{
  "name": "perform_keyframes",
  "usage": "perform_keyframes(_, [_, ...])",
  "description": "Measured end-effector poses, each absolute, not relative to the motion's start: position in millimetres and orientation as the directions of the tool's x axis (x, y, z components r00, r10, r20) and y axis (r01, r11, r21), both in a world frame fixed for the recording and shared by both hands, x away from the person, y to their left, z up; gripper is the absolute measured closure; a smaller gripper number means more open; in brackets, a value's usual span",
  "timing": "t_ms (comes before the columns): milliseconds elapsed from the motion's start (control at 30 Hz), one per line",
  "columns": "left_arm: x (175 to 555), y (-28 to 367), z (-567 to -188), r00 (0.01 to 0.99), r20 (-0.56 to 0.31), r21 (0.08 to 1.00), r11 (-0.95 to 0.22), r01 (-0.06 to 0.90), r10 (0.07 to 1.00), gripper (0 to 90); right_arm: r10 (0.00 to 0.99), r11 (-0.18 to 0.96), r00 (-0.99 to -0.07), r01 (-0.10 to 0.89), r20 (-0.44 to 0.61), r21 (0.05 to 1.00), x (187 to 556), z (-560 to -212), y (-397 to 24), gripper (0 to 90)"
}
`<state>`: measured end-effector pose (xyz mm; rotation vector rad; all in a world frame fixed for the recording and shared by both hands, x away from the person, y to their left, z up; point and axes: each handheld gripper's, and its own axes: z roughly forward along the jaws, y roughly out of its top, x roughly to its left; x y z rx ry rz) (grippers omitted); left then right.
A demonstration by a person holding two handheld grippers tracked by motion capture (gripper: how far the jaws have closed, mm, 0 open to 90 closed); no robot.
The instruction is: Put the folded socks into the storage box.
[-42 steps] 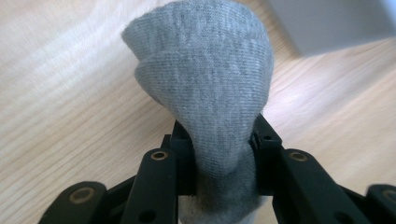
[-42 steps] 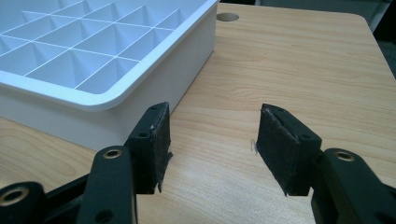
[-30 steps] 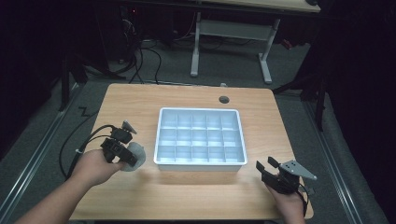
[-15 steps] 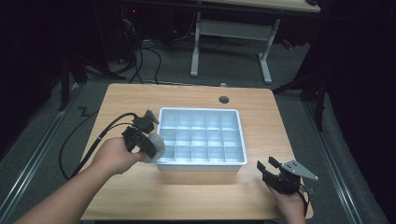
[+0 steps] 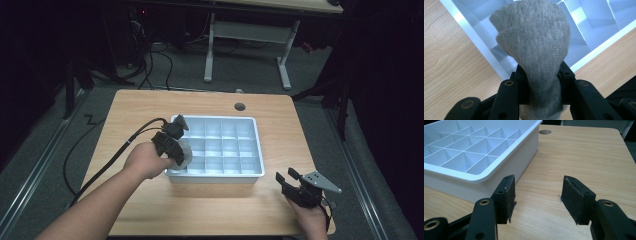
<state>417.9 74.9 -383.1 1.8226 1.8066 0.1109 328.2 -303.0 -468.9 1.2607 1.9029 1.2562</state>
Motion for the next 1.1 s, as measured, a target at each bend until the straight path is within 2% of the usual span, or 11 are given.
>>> perform_keyframes(400, [423, 53, -359, 0.126, -0.317, 0.477, 0.043, 0.878, 0.94, 69.2, 0.9, 0.134, -0.432, 0.409, 0.063, 0.902, 329, -469, -300, 44.2])
perform_keyframes(1100, [422, 41, -380, 0.16, -0.293, 0.46, -0.008, 0.888, 0.943, 69.2, 0.903, 0.127, -0.426, 0.41, 0.066, 0.903, 328, -469, -304, 44.2])
